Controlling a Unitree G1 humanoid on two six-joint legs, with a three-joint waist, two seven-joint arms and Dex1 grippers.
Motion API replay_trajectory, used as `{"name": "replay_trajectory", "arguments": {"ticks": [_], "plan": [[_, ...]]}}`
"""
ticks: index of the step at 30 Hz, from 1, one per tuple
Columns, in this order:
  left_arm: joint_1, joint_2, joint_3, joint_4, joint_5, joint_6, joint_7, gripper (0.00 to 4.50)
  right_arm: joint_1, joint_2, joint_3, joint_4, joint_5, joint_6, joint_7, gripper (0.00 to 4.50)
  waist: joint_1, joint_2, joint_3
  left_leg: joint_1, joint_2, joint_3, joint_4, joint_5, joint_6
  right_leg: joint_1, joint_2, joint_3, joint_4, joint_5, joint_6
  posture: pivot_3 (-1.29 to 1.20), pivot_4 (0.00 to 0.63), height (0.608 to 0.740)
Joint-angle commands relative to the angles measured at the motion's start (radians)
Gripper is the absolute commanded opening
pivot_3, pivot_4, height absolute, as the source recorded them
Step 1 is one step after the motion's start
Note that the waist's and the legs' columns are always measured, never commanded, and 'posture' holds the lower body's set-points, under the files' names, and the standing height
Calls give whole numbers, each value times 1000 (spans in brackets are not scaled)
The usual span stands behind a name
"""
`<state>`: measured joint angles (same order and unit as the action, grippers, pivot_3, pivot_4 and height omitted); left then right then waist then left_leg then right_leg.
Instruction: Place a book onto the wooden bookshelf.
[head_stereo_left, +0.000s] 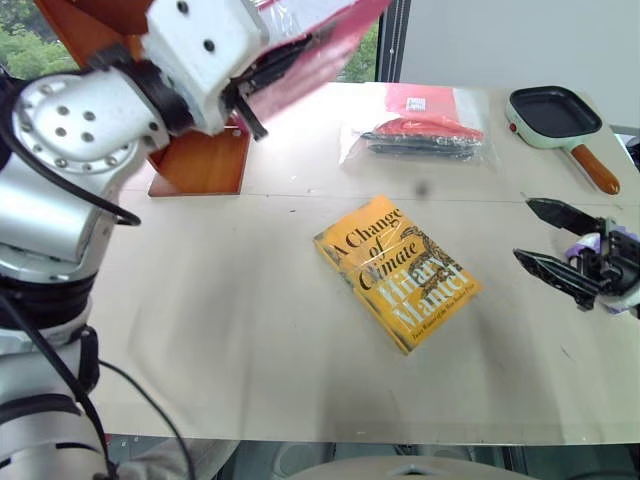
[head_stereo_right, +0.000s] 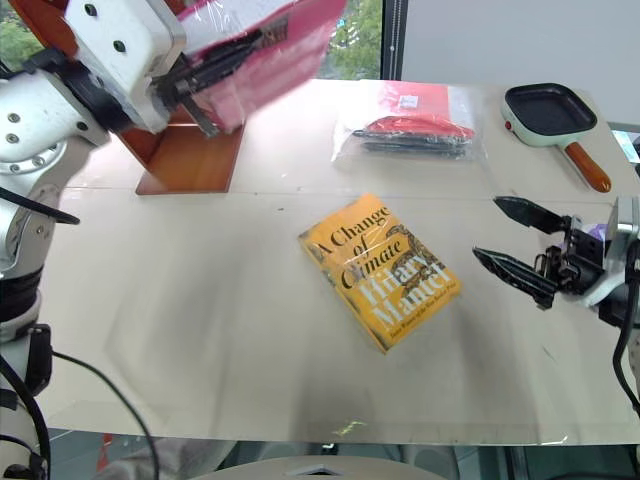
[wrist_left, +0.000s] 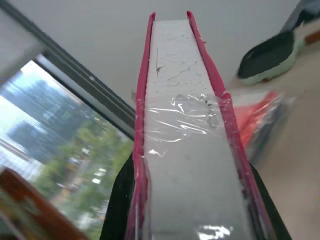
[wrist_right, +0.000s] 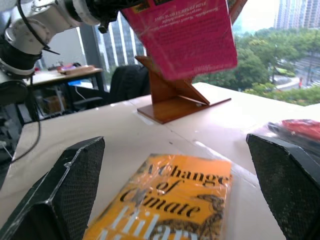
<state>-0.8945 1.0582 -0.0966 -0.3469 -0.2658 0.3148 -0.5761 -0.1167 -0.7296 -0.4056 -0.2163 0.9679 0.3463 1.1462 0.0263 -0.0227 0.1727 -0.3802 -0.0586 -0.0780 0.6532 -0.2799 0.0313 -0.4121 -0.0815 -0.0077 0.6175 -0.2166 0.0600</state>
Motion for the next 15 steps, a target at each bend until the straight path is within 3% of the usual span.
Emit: {"name": "replay_trajectory", "arguments": {"ticks": [1,9,15], "plan": [[34,69,13,8,153,-94,-52,486,-53,11,2,52,-11,-15,36,4500,-5,0,0,-1,1,-1,0,0,0,0,0,-1,0,0,0,0,150,740],[12,69,-16,-59,418,2,-35,486,-165,58,60,187,-74,-42,115,4500,-24,-1,2,-1,1,1,1,0,0,-2,0,0,4,0,0,0,150,740],[-10,83,-8,-112,497,101,-77,486,-264,90,98,315,-122,-76,182,4500,-56,-2,2,0,2,2,1,0,0,-5,3,4,9,0,0,0,150,740]]}}
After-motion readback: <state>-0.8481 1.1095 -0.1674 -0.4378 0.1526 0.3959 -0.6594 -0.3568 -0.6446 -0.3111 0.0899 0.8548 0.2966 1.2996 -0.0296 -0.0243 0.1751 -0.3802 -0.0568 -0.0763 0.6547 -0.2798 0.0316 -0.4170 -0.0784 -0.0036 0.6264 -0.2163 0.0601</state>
